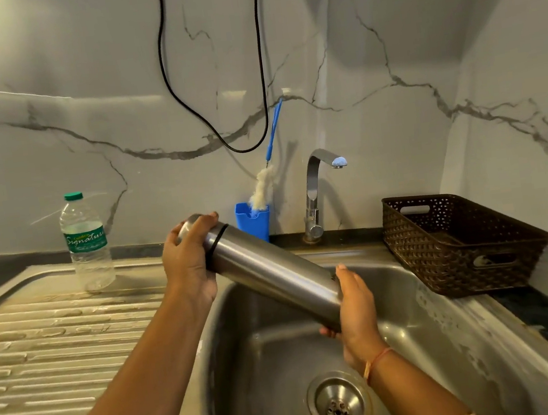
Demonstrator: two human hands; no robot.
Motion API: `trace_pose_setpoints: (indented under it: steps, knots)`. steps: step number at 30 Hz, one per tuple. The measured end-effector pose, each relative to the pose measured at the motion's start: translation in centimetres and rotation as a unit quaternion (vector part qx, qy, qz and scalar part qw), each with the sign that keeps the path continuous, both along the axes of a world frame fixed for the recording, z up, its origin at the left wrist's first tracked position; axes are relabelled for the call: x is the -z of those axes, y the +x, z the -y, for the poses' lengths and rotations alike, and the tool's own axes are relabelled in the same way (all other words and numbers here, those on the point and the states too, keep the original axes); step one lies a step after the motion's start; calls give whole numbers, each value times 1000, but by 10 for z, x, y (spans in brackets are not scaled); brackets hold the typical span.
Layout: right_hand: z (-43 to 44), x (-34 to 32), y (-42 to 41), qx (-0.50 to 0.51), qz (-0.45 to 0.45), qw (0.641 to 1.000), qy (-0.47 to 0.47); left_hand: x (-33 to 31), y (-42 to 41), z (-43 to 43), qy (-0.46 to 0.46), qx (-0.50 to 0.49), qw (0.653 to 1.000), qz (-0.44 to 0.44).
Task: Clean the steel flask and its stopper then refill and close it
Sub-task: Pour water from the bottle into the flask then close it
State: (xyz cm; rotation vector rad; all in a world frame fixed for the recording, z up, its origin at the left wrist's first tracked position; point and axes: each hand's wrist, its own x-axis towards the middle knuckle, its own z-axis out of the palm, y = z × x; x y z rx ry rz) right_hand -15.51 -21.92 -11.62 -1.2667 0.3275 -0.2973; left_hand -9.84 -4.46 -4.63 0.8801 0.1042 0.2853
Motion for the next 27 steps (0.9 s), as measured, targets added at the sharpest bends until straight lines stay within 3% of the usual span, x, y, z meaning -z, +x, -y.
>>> trace_pose_setpoints:
  steps: [6,18,27]
  knots:
    - [8,7,7,-65,-99,989,91,-8,-9,5,58,-4,997,49]
    - [9,12,7,-136,-160,970,121,-16,-17,12,178,-69,977,98]
    - [11,12,8,-160,-180,959,149,-22,-24,15,225,-62,964,127]
